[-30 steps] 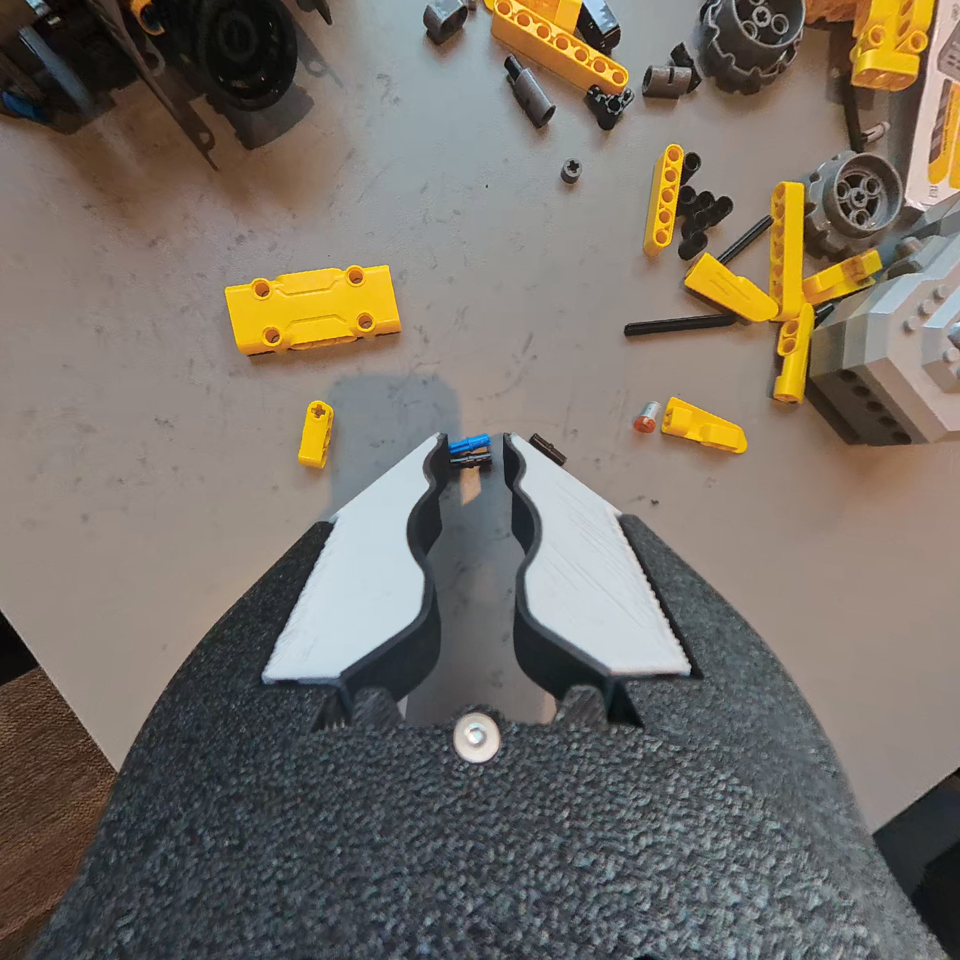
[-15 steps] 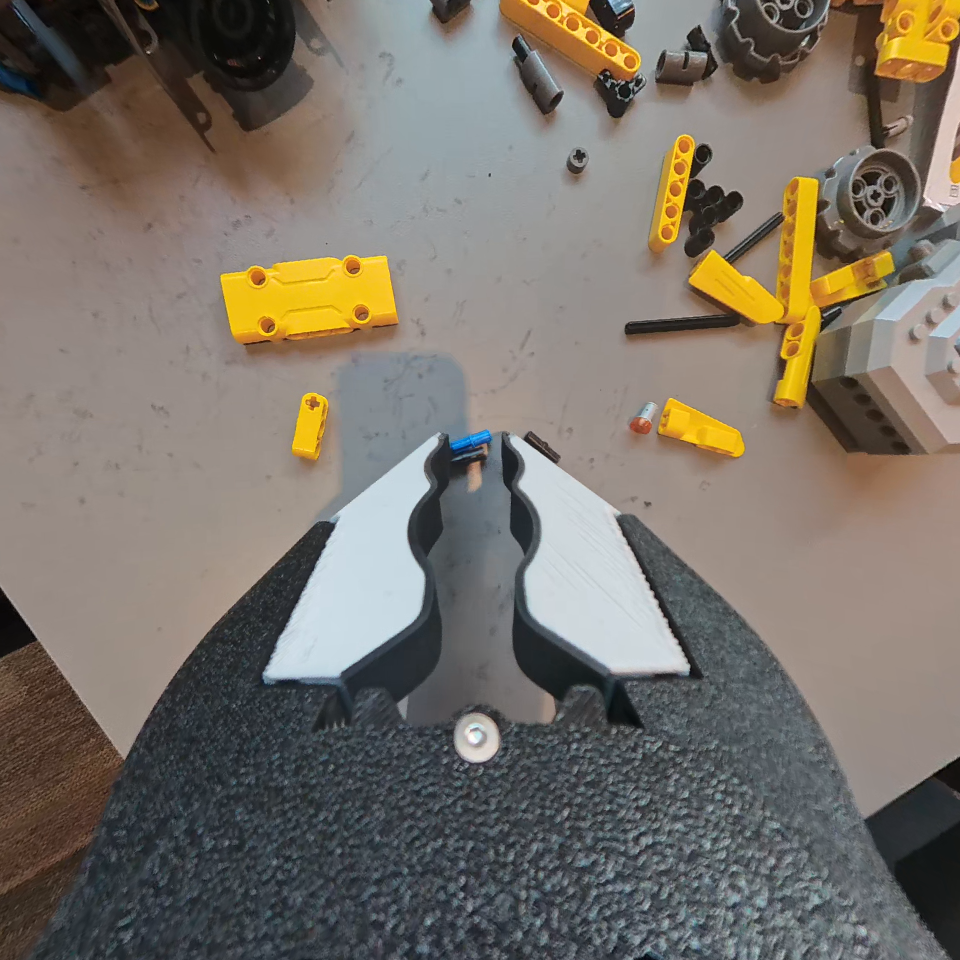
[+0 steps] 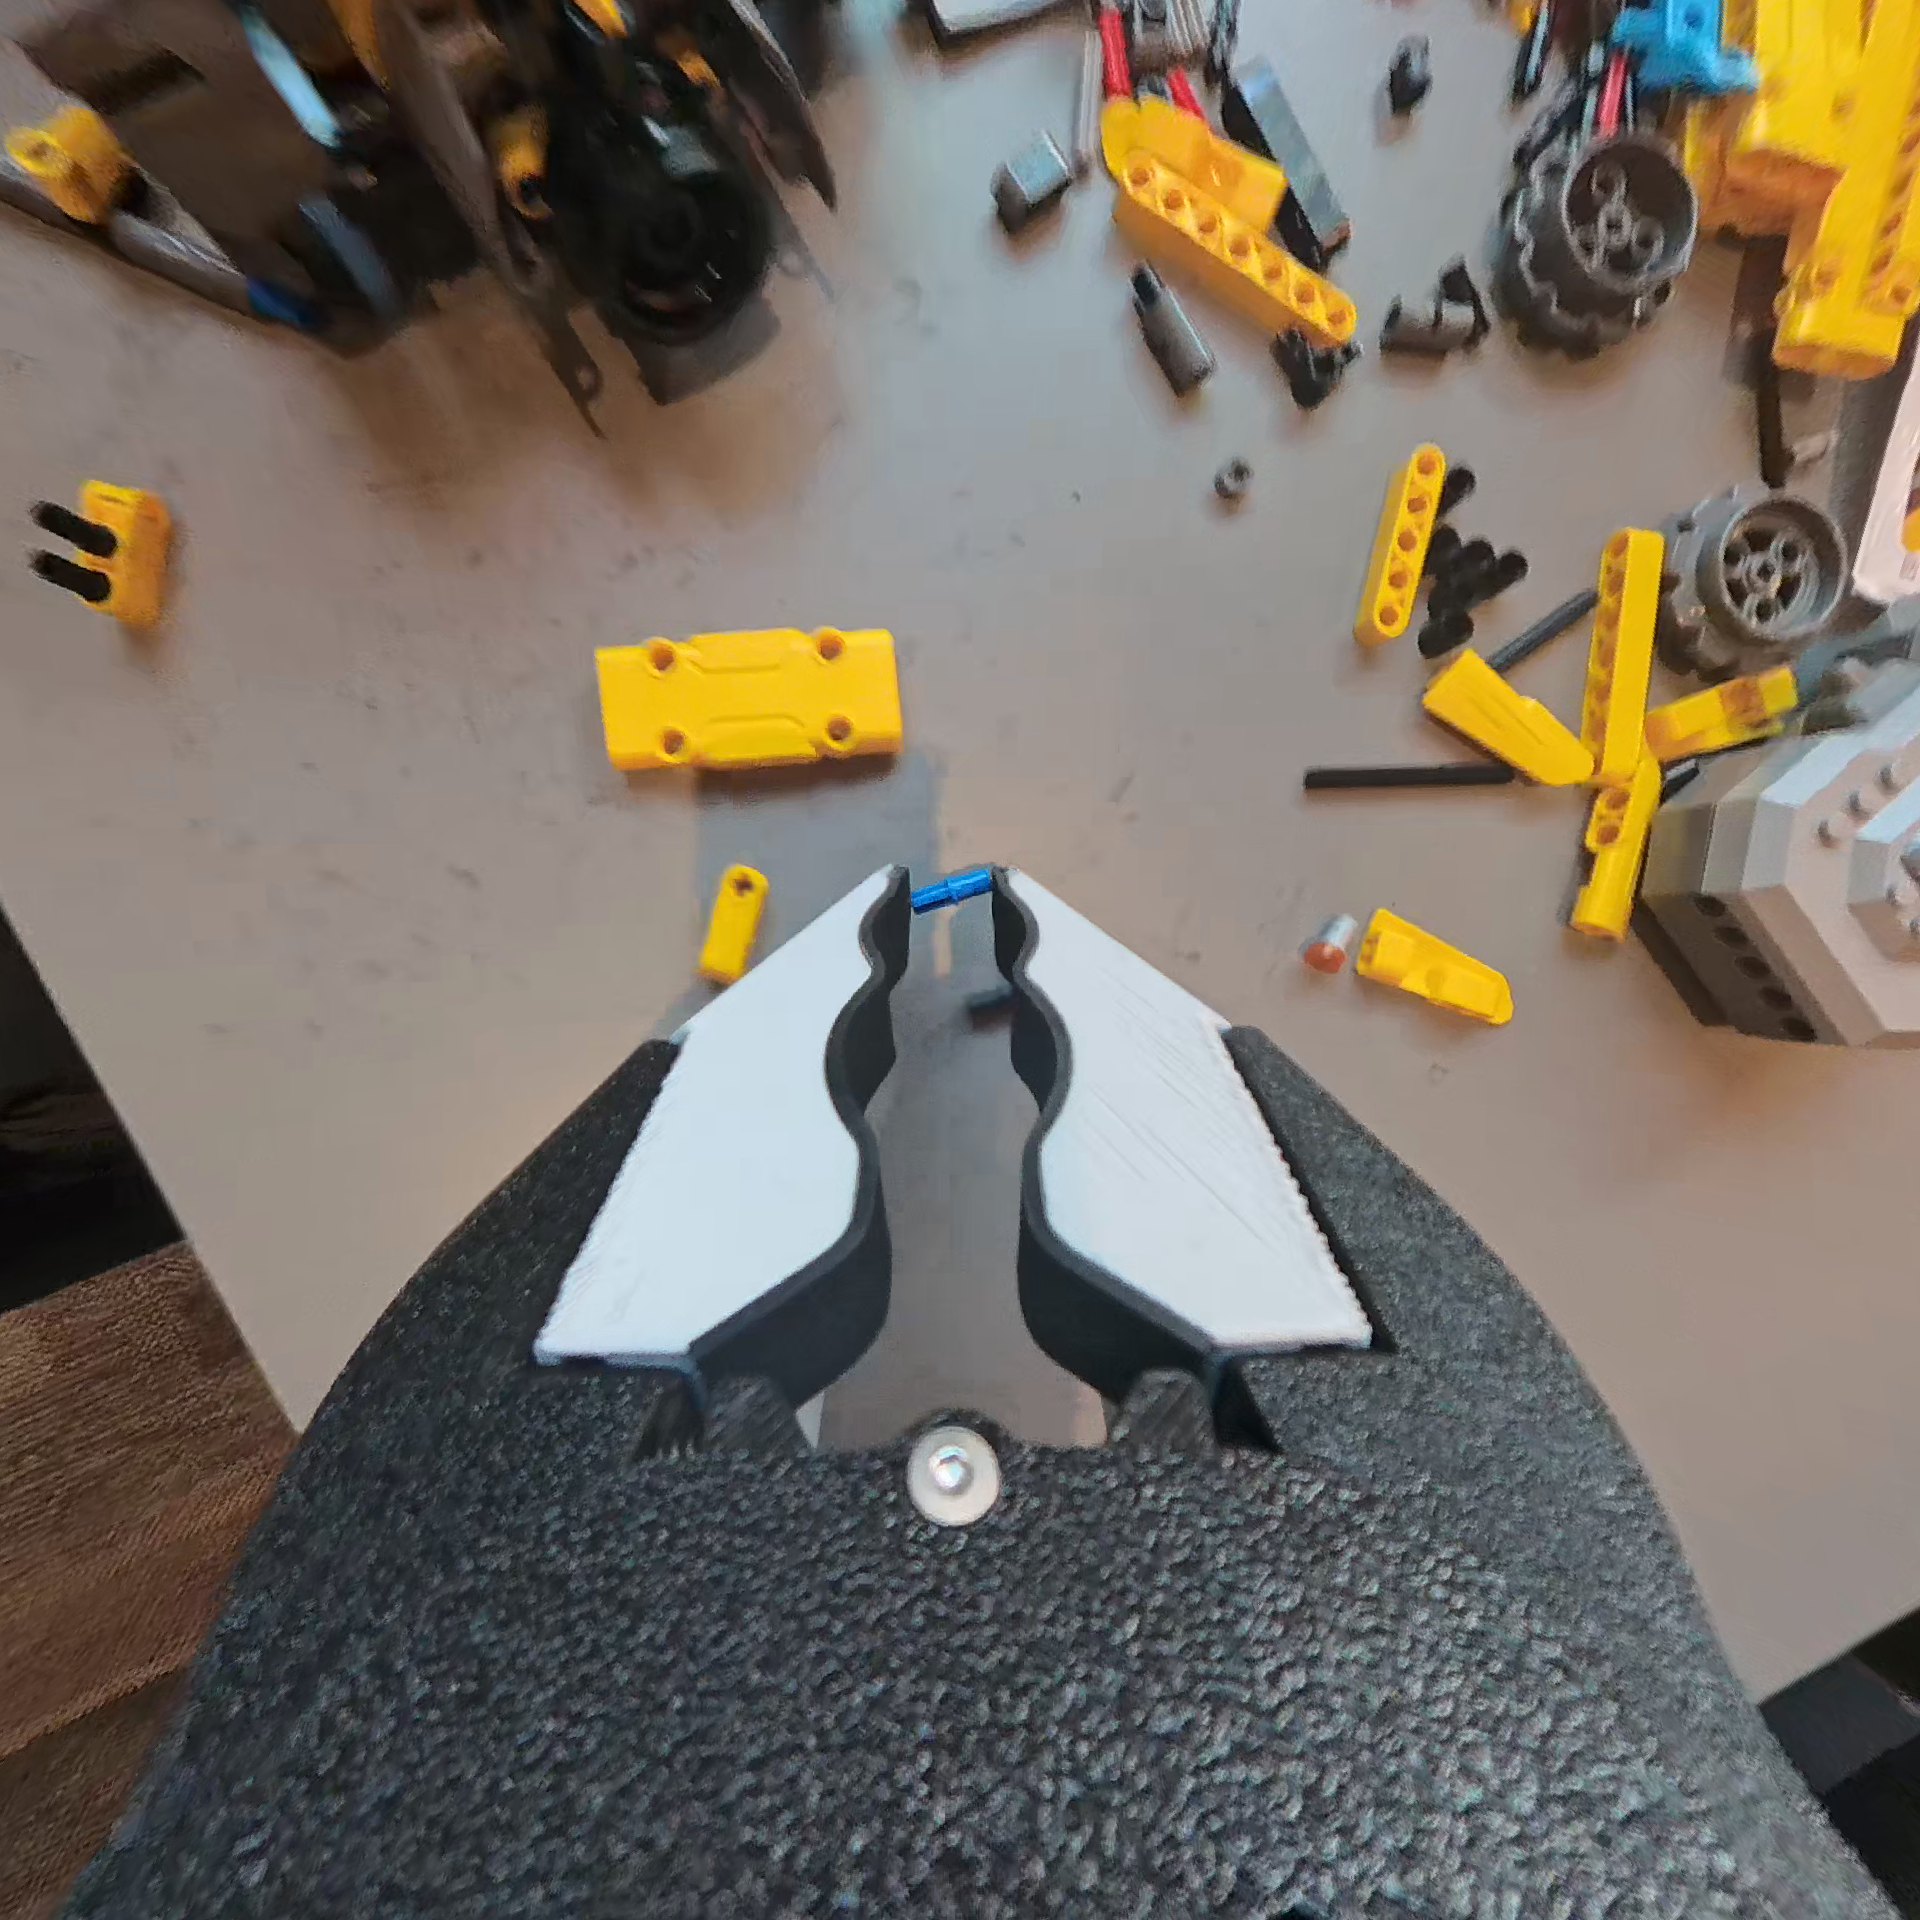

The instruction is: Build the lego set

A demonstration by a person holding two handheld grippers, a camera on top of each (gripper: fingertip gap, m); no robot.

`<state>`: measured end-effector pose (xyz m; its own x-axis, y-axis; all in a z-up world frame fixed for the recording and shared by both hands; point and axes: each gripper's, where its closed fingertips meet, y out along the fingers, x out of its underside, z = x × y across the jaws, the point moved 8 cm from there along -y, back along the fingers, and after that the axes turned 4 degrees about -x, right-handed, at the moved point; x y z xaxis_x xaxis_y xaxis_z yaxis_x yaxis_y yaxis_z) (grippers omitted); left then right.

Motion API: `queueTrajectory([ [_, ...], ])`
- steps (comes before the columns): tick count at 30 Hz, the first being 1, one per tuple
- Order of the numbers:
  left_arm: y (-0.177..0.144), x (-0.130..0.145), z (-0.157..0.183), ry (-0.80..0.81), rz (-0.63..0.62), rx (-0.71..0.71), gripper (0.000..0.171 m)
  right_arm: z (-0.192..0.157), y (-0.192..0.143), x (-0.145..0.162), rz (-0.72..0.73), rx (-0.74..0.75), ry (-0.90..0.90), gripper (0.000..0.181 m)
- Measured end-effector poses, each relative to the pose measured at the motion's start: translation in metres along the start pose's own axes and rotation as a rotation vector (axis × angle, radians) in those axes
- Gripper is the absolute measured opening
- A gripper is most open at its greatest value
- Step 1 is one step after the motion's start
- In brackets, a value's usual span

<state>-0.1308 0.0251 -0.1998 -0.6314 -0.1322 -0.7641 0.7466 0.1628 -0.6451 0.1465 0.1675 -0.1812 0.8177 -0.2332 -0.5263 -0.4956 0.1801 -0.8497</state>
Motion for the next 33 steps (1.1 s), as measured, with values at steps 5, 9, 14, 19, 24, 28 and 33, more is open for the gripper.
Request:
queueTrajectory([
  [5,0.0,0.0,0.0,0.003,0.003,0.004,0.014,-0.038,-0.01,-0.025,0.079,-0.017,-0.072,0.015],
  [9,0.0,0.0,0.001,0.01,0.003,0.002,0.013,-0.072,-0.01,-0.04,0.131,-0.063,-0.116,0.016],
  [14,-0.001,0.0,0.002,0.02,0.007,-0.009,0.013,-0.102,-0.004,-0.05,0.138,-0.092,-0.157,0.016],
  [19,0.0,0.0,0.002,0.025,-0.004,-0.02,0.013,-0.117,0.011,-0.044,0.058,-0.077,-0.176,0.016],
  [24,0.001,0.001,0.002,0.028,-0.013,-0.033,0.013,-0.122,0.019,-0.034,0.03,-0.054,-0.172,0.016],
  [28,0.002,0.001,0.001,0.024,-0.021,-0.037,0.013,-0.118,0.025,-0.027,0.008,-0.032,-0.173,0.015],
  [33,0.002,0.001,0.001,0.023,-0.019,-0.041,0.013,-0.114,0.028,-0.029,0.012,-0.056,-0.195,0.015],
])
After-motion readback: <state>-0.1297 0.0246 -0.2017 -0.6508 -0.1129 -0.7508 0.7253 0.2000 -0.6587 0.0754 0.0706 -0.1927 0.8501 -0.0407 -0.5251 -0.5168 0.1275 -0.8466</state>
